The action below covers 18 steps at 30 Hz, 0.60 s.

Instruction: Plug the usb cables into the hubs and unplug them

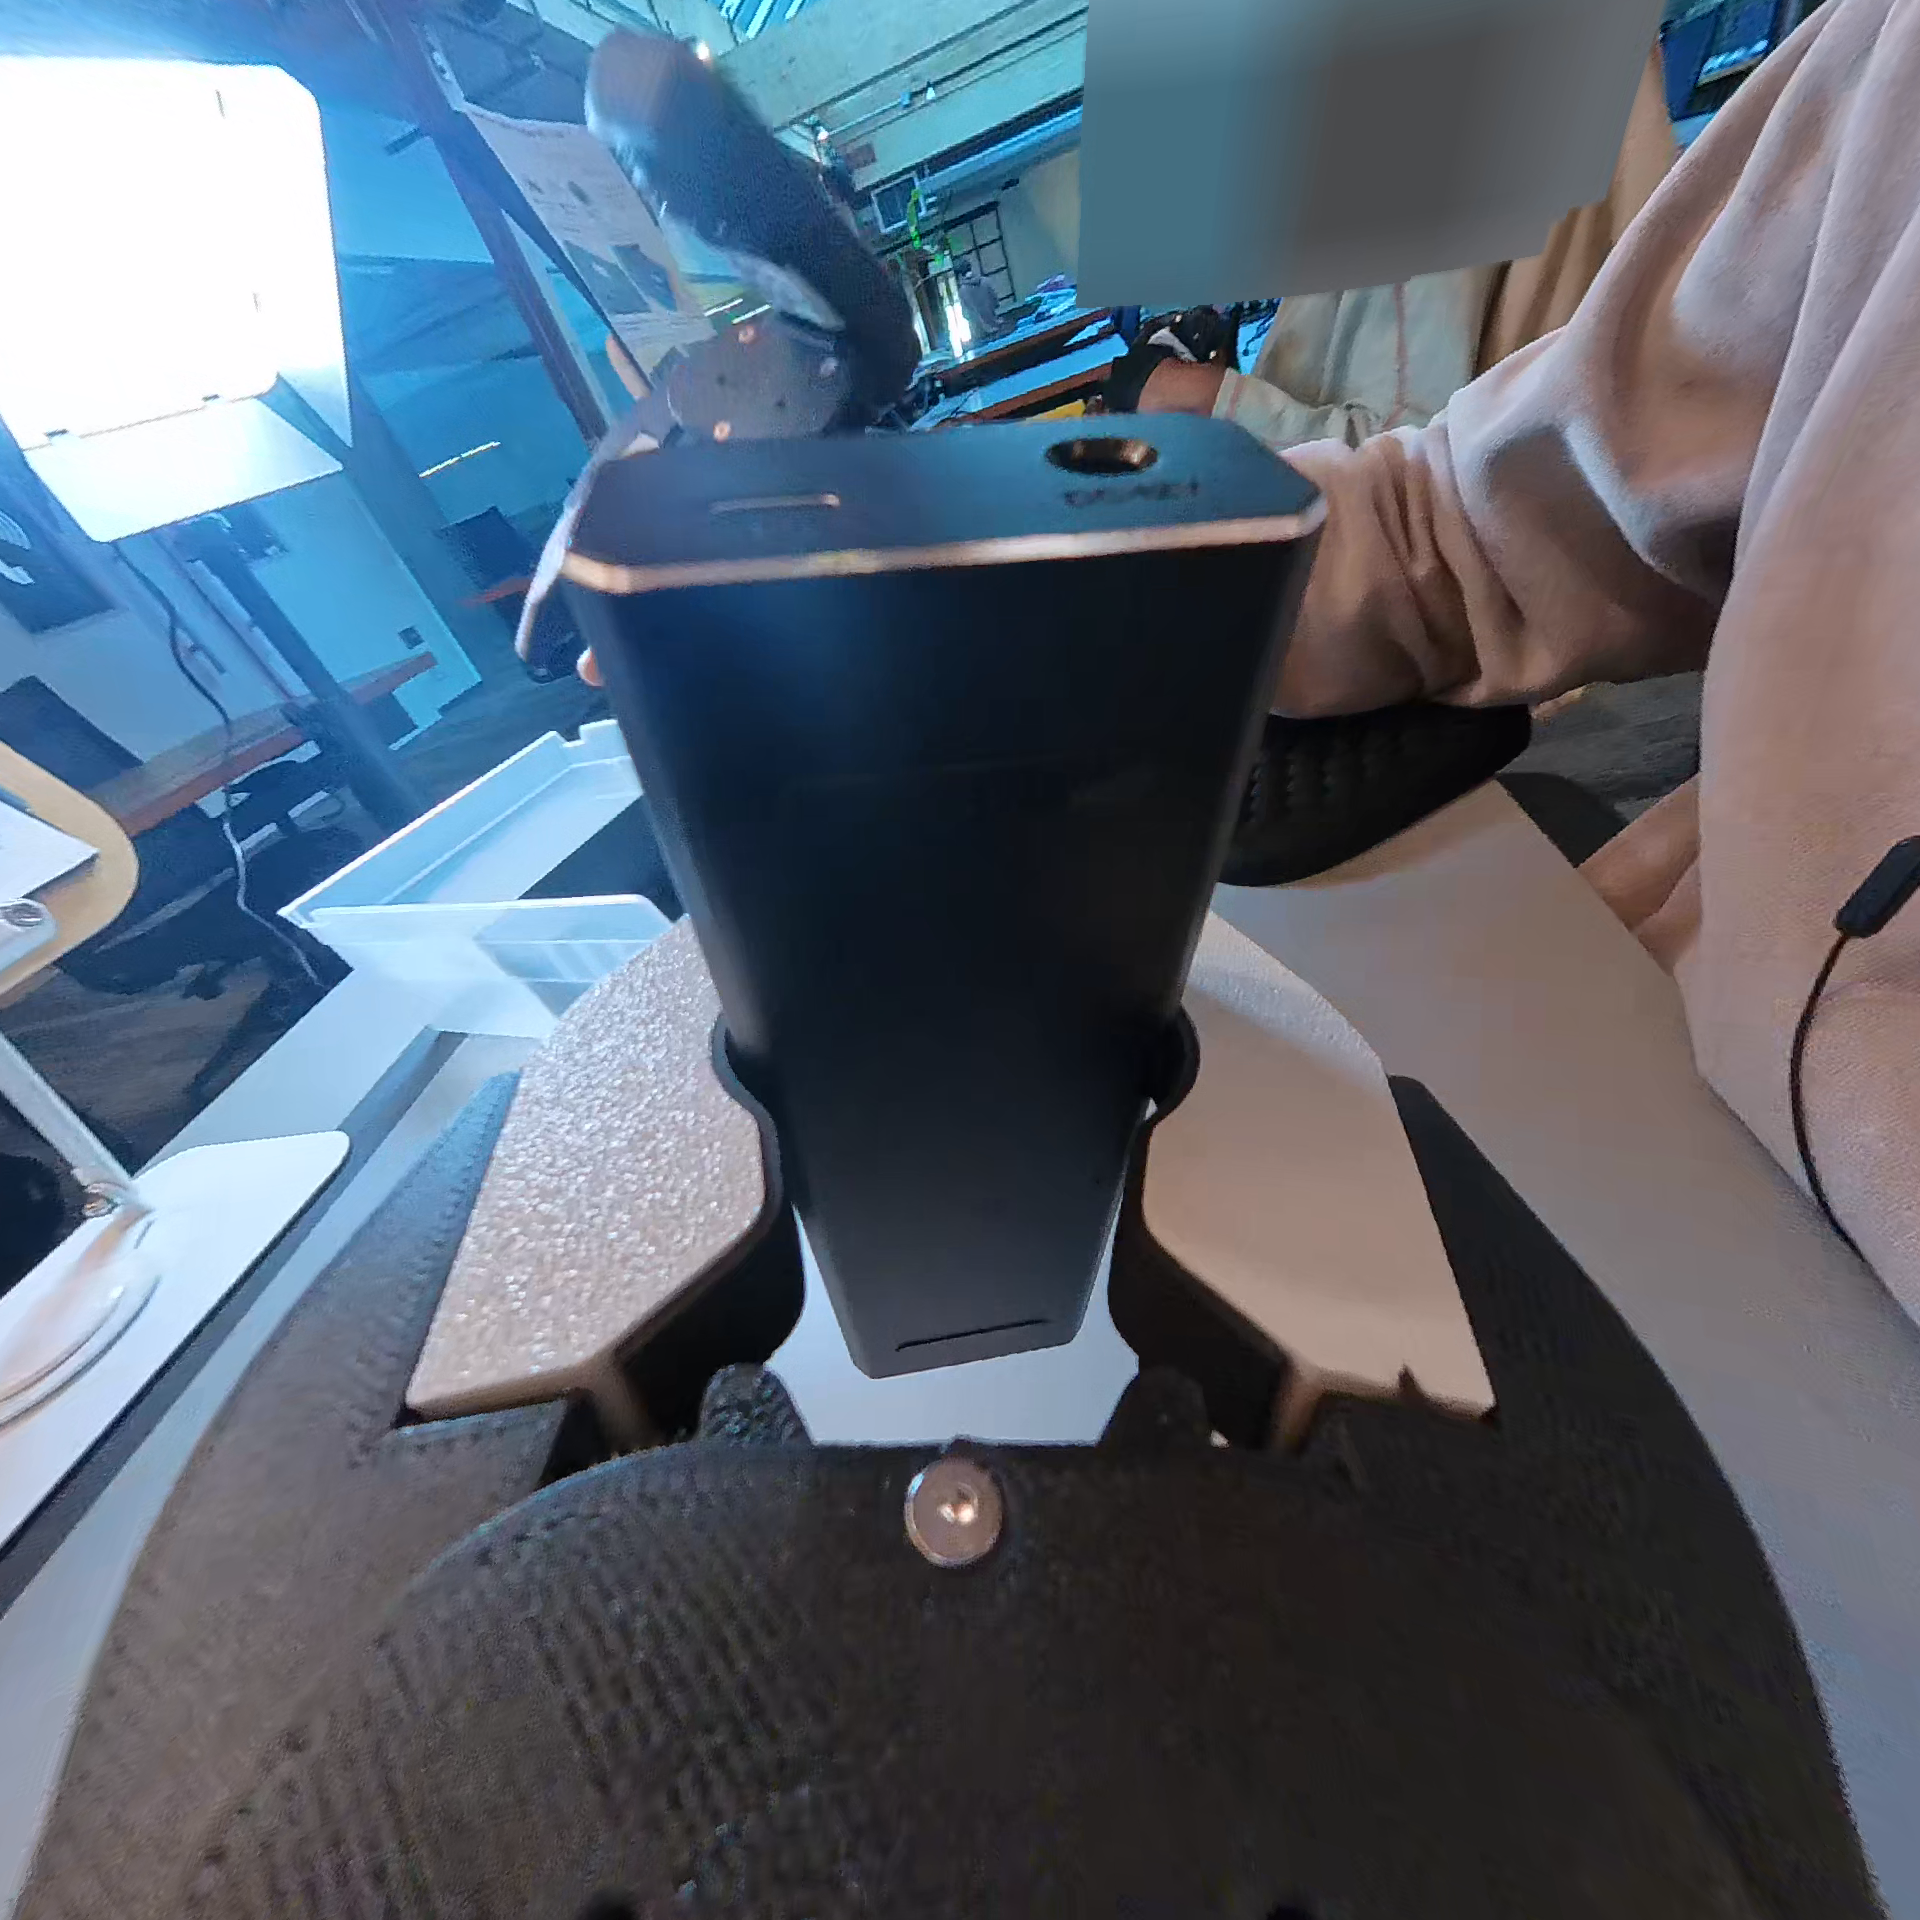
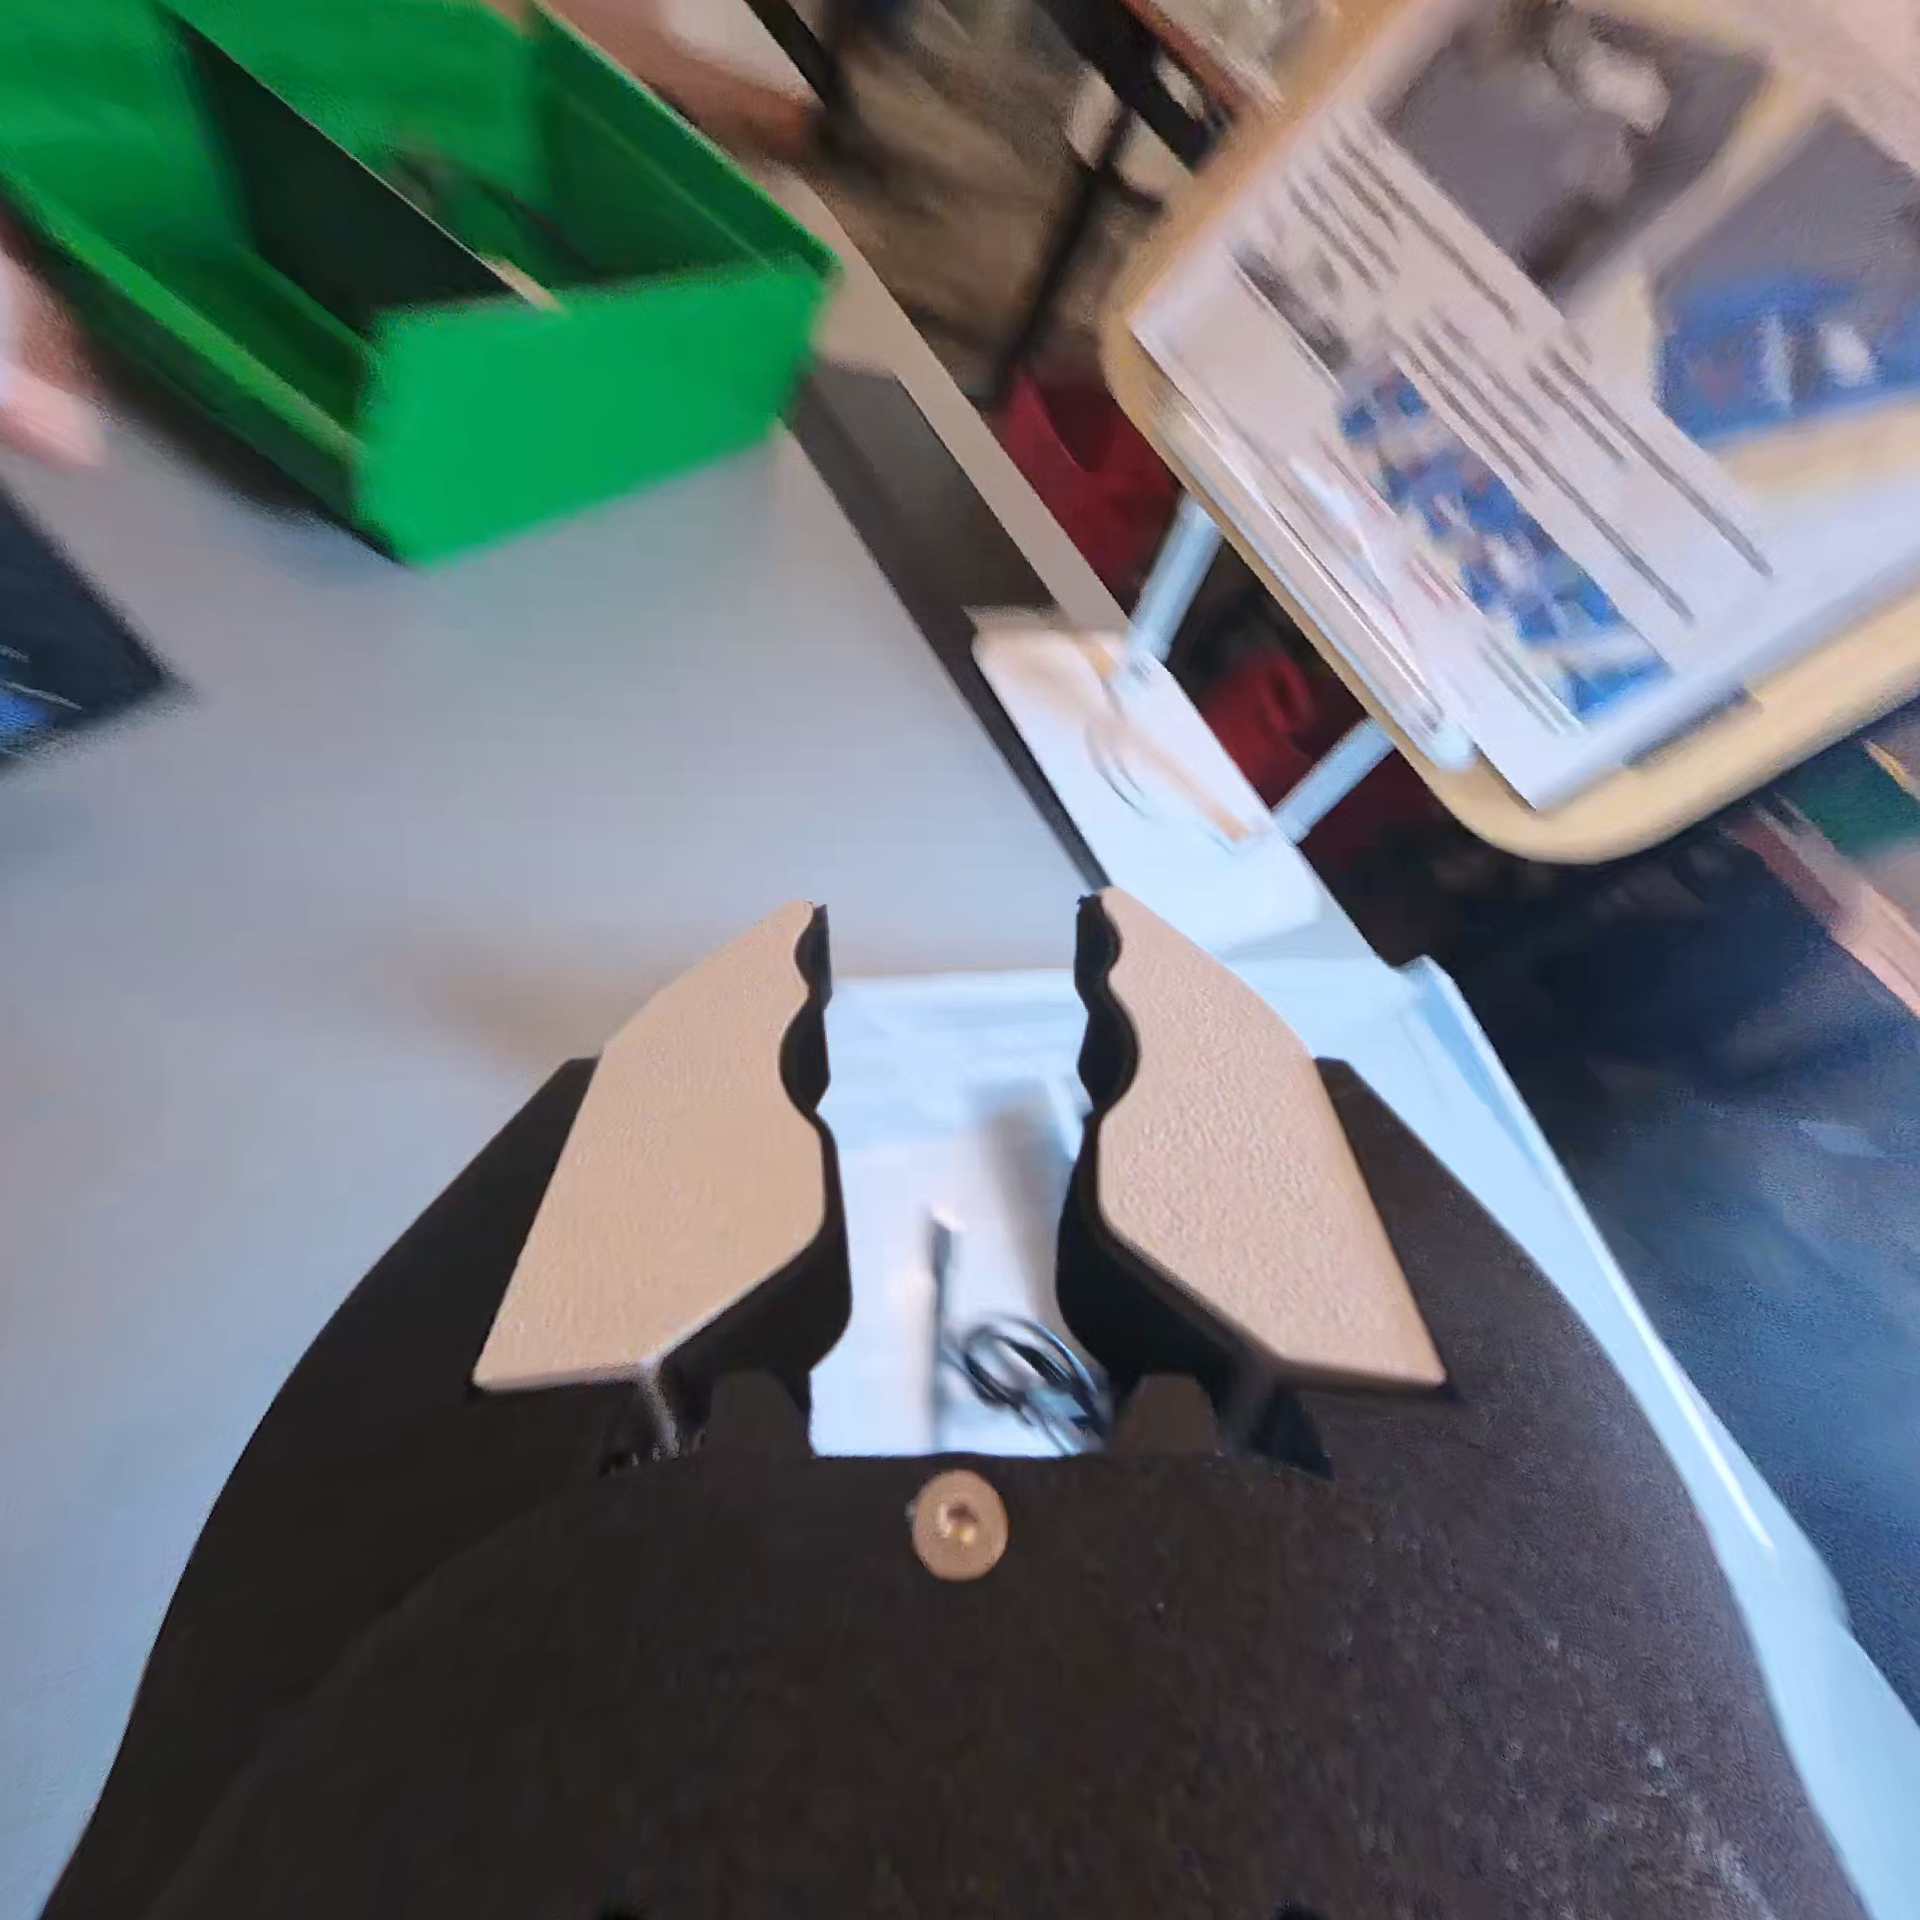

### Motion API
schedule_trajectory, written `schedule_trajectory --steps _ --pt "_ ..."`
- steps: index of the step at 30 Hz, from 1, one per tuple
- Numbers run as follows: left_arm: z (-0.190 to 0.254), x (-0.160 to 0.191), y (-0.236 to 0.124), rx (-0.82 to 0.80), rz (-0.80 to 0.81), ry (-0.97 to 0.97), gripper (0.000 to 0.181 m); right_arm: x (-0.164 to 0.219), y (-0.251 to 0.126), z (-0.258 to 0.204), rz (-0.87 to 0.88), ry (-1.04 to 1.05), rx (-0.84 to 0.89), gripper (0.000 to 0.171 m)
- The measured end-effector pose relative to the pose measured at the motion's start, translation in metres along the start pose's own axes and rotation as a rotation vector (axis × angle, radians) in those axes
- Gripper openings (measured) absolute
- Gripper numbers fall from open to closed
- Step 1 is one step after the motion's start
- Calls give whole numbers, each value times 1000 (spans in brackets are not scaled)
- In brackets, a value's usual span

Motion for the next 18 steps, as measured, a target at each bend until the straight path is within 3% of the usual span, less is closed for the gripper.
schedule_trajectory --steps 5,9,13,18 --pt "4 -18 -2 37 157 -83 73 -34 8 -95 125 -40 -423 55" --pt "4 -26 -4 16 238 -98 74 -48 29 -160 180 -62 -623 65" --pt "10 -27 1 21 269 -62 74 -58 51 -198 204 -67 -668 66" --pt "11 -27 1 7 244 -33 74 -59 55 -198 200 -114 -651 61"
Point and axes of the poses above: each gripper's, where its closed fingertips meet, y out along the fingers, x out of its underside, z = x × y across the jaws, the point moved 5 cm from there along -y, back along the fingers
